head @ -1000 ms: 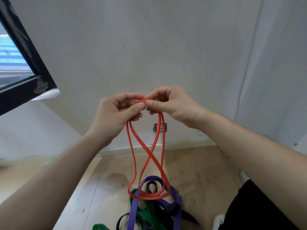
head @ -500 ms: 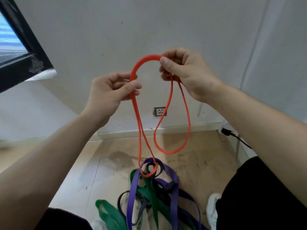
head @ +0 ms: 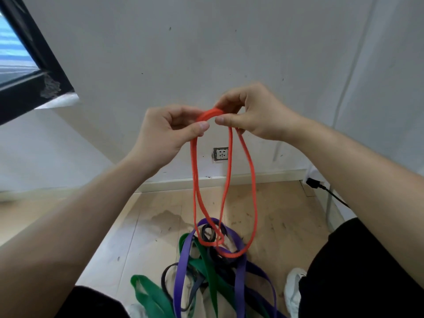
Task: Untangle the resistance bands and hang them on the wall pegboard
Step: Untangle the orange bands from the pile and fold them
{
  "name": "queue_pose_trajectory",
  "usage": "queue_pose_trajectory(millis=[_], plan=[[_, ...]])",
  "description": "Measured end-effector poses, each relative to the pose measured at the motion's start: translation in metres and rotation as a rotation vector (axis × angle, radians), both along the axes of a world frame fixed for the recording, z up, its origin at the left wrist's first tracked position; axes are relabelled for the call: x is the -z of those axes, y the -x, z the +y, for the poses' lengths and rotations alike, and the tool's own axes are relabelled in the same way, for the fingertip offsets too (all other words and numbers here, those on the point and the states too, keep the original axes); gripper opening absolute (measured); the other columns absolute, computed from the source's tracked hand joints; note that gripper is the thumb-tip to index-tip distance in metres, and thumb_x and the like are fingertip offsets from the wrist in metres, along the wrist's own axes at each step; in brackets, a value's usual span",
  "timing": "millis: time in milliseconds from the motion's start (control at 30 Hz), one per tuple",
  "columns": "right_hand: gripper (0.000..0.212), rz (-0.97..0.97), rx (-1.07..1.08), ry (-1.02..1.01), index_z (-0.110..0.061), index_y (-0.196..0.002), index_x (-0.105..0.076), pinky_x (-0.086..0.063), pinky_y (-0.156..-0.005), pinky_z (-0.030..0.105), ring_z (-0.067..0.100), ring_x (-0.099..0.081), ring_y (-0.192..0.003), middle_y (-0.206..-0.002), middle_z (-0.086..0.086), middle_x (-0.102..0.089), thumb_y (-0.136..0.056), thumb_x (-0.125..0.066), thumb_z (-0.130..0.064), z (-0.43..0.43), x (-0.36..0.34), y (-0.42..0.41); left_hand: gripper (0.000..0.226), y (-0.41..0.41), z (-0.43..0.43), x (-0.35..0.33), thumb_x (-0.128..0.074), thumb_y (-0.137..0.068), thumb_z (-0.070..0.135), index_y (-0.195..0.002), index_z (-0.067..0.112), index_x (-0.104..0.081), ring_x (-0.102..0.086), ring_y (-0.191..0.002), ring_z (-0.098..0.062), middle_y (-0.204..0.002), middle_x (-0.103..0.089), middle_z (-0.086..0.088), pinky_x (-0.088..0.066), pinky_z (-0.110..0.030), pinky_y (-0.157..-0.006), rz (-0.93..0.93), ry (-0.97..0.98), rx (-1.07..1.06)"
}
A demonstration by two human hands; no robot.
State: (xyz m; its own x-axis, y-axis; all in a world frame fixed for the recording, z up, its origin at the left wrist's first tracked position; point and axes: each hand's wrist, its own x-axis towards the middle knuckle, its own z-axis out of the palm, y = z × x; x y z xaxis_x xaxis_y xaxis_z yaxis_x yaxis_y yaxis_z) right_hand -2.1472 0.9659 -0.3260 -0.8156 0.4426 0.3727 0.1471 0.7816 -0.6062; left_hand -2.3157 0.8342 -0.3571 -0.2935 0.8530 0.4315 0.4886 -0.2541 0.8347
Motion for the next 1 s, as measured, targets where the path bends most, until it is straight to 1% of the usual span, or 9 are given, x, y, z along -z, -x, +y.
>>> queue_pose_trajectory(millis=[33, 133, 300, 400, 500, 633, 700, 867, 1000], plan=[[0.018, 0.011, -0.007, 0.033, -0.008, -0.107, -0.074, -0.060, -0.061, 0.032, 0.020, -0.070, -0.069, -0.081, 0.006, -0.072, -0.091, -0.073, -0.016, 0.000, 0.000, -0.001, 0.025, 0.001, 0.000, 0.001, -0.076, -0.087, 0.011, -0.111, 0.008, -0.074, -0.076, -0.084, -0.020, -0.093, -0.078, -0.007, -0.061, -0.027, -0.079, 0.016, 0.011, 0.004], [0.023, 0.027, -0.028, 0.121, -0.007, -0.114, -0.071, -0.060, -0.063, 0.028, 0.012, -0.071, -0.069, -0.084, 0.002, -0.072, -0.092, -0.071, -0.013, -0.002, 0.000, -0.002, 0.023, 0.002, -0.002, 0.003, -0.075, -0.087, 0.012, -0.110, 0.013, -0.074, -0.076, -0.084, -0.019, -0.092, -0.079, -0.005, -0.060, -0.026, -0.077, 0.012, 0.028, 0.029], [0.019, 0.090, -0.081, 0.171, -0.008, -0.112, -0.071, -0.062, -0.069, 0.031, 0.019, -0.072, -0.080, -0.089, 0.003, -0.073, -0.093, -0.068, -0.012, -0.007, -0.003, -0.003, 0.022, 0.001, -0.003, 0.004, -0.075, -0.086, 0.014, -0.107, 0.017, -0.074, -0.077, -0.088, -0.016, -0.094, -0.079, 0.000, -0.060, -0.024, -0.077, -0.033, 0.028, 0.059], [0.019, 0.154, -0.113, 0.199, -0.005, -0.112, -0.070, -0.062, -0.069, 0.032, 0.018, -0.072, -0.080, -0.090, 0.003, -0.073, -0.093, -0.068, -0.009, -0.009, -0.005, -0.004, 0.028, -0.001, -0.001, 0.009, -0.079, -0.082, 0.018, -0.110, 0.018, -0.073, -0.075, -0.097, -0.013, -0.099, -0.079, 0.000, -0.060, -0.025, -0.084, -0.052, 0.071, 0.074], [0.018, 0.199, -0.142, 0.199, -0.007, -0.110, -0.071, -0.059, -0.066, 0.028, 0.017, -0.071, -0.078, -0.090, 0.005, -0.072, -0.093, -0.068, -0.008, -0.010, -0.006, -0.001, 0.041, -0.006, 0.001, 0.017, -0.081, -0.079, 0.029, -0.116, 0.016, -0.071, -0.072, -0.103, -0.006, -0.106, -0.077, 0.003, -0.057, -0.021, -0.088, -0.038, 0.181, 0.101], [0.015, 0.310, -0.175, 0.320, -0.013, -0.103, -0.070, -0.058, -0.066, 0.030, 0.018, -0.068, -0.078, -0.088, 0.009, -0.070, -0.092, -0.068, -0.004, -0.010, -0.006, 0.000, 0.028, -0.019, 0.009, 0.030, -0.076, -0.087, 0.020, -0.114, 0.015, -0.071, -0.072, -0.100, -0.006, -0.106, -0.077, 0.004, -0.056, -0.017, -0.083, -0.105, 0.255, 0.135], [0.014, 0.369, -0.187, 0.385, -0.011, -0.102, -0.070, -0.058, -0.066, 0.031, 0.019, -0.067, -0.079, -0.087, 0.011, -0.069, -0.092, -0.067, -0.002, -0.010, -0.007, 0.000, 0.025, -0.025, 0.014, 0.037, -0.074, -0.089, 0.020, -0.113, 0.015, -0.072, -0.071, -0.101, -0.005, -0.108, -0.077, 0.006, -0.055, -0.015, -0.084, -0.135, 0.267, 0.138], [0.012, 0.509, -0.181, 0.555, -0.011, -0.098, -0.070, -0.057, -0.064, 0.028, 0.021, -0.067, -0.081, -0.084, 0.009, -0.070, -0.092, -0.064, -0.002, -0.005, -0.010, -0.004, 0.022, -0.033, 0.021, 0.046, -0.068, -0.094, 0.021, -0.115, 0.015, -0.071, -0.073, -0.102, -0.008, -0.105, -0.078, 0.005, -0.055, -0.024, -0.092, -0.154, 0.316, 0.171], [0.011, 0.596, -0.096, 0.618, -0.008, -0.098, -0.068, -0.055, -0.060, 0.026, 0.019, -0.067, -0.075, -0.080, 0.007, -0.070, -0.094, -0.062, 0.000, 0.004, -0.013, -0.008, 0.021, -0.035, 0.021, 0.045, -0.061, -0.099, 0.022, -0.117, 0.013, -0.069, -0.074, -0.101, -0.011, -0.104, -0.079, 0.001, -0.057, -0.023, -0.089, -0.198, 0.381, 0.265]])
